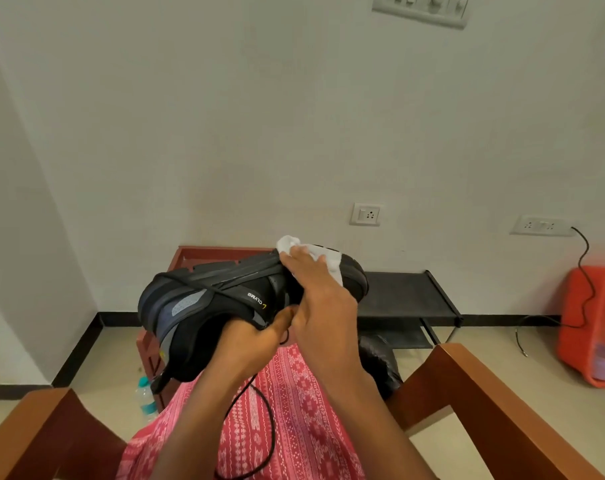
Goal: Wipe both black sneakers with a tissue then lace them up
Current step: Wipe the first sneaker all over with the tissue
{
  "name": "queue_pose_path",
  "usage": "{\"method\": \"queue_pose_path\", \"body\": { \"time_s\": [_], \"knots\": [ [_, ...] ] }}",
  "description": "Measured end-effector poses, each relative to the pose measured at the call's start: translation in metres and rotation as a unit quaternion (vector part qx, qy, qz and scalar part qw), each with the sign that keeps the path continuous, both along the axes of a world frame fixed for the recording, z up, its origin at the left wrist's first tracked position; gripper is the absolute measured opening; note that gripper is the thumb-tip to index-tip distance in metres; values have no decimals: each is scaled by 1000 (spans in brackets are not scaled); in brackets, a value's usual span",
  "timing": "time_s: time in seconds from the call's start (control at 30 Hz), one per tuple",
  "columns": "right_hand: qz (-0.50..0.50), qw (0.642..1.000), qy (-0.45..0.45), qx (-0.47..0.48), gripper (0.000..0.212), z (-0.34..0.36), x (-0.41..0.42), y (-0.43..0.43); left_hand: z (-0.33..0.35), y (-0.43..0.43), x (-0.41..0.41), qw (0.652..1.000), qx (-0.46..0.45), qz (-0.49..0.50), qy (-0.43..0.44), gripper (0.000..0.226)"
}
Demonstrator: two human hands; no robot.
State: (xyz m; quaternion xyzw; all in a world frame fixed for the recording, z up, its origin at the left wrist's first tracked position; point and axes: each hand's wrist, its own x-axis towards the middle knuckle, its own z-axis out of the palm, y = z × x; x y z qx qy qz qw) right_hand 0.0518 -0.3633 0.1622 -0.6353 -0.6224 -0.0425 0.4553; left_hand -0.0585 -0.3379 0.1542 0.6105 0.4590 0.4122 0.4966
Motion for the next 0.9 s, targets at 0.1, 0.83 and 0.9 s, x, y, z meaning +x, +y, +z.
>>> {"method": "queue_pose_path", "body": {
  "time_s": [0.1,0.83,0.9],
  "knots": [
    [16,1000,-1,15,67,0,13,1,0,2,-2,999,-8,-6,-31,13],
    [-9,998,-32,54,65,-3,-6,-5,0,-1,1,998,31,-26,-48,20],
    [-30,998,-33,53,61,-3,10,-7,2,-1,-1,999,7,-29,-35,18]
  ]
}}
